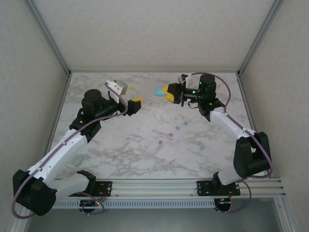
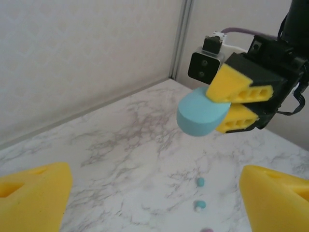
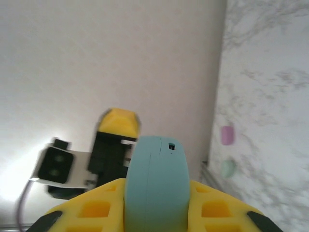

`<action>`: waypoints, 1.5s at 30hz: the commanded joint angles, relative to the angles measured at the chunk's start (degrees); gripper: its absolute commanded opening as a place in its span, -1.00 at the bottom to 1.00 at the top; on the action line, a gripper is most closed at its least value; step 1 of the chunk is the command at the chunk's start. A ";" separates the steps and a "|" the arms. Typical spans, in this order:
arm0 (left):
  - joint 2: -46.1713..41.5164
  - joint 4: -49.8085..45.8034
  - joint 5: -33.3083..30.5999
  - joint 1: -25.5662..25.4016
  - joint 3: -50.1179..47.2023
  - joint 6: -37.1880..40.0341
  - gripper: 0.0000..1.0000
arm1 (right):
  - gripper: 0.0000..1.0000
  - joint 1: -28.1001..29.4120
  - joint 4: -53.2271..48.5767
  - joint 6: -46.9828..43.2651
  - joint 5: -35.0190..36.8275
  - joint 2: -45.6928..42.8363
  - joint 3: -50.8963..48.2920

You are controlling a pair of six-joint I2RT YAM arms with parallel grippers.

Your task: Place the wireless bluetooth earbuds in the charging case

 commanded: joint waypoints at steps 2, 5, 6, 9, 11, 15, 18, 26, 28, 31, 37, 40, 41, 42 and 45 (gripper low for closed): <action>2.94 7.38 8.04 -0.36 1.93 -1.79 0.74 | -0.74 0.79 16.75 17.63 -0.08 0.57 1.56; 5.76 6.74 10.14 -0.76 4.60 0.86 0.73 | -0.75 1.77 16.58 20.24 -1.48 1.38 3.30; 6.75 6.73 10.34 -0.78 5.39 1.75 0.73 | -0.75 2.22 16.37 20.87 -1.84 1.60 3.75; 9.62 8.07 12.70 -0.95 7.27 3.91 0.70 | -0.74 3.31 15.21 21.31 -3.19 1.98 5.17; 11.42 8.28 14.15 -1.11 8.91 4.48 0.67 | -0.74 3.78 14.65 21.13 -3.77 2.00 5.69; 13.59 10.55 16.58 -1.14 10.90 4.10 0.58 | -0.74 4.18 14.17 20.98 -4.54 2.09 6.09; 14.57 10.61 18.92 -1.14 12.07 4.21 0.51 | -0.74 4.46 14.22 20.69 -5.02 1.92 6.34; 15.37 8.29 23.95 -1.16 13.94 5.77 0.25 | -0.74 4.72 14.66 20.67 -5.80 2.18 6.77; 15.48 8.06 23.96 -1.14 14.13 5.89 0.18 | -0.74 4.71 15.16 20.85 -5.83 2.25 6.93; 15.55 8.65 23.39 -1.22 14.26 5.38 0.13 | -0.74 4.81 15.21 20.99 -5.76 2.27 6.97; 16.16 8.10 23.18 -2.02 15.08 5.36 0.07 | -0.74 5.15 19.72 23.94 -5.25 2.75 6.79; 16.45 8.13 23.13 -2.28 15.40 5.36 0.06 | -0.75 5.30 20.38 24.40 -5.09 2.88 6.77; 16.52 8.29 22.88 -2.41 15.45 5.21 0.05 | -0.75 5.32 20.40 24.45 -5.14 2.97 6.71; 16.62 8.68 22.70 -2.45 15.51 4.96 0.02 | -0.75 5.35 20.40 24.44 -5.02 2.93 6.62; 16.87 9.93 22.55 -2.62 15.62 3.98 -0.05 | -0.75 5.44 20.61 24.47 -4.90 2.98 6.19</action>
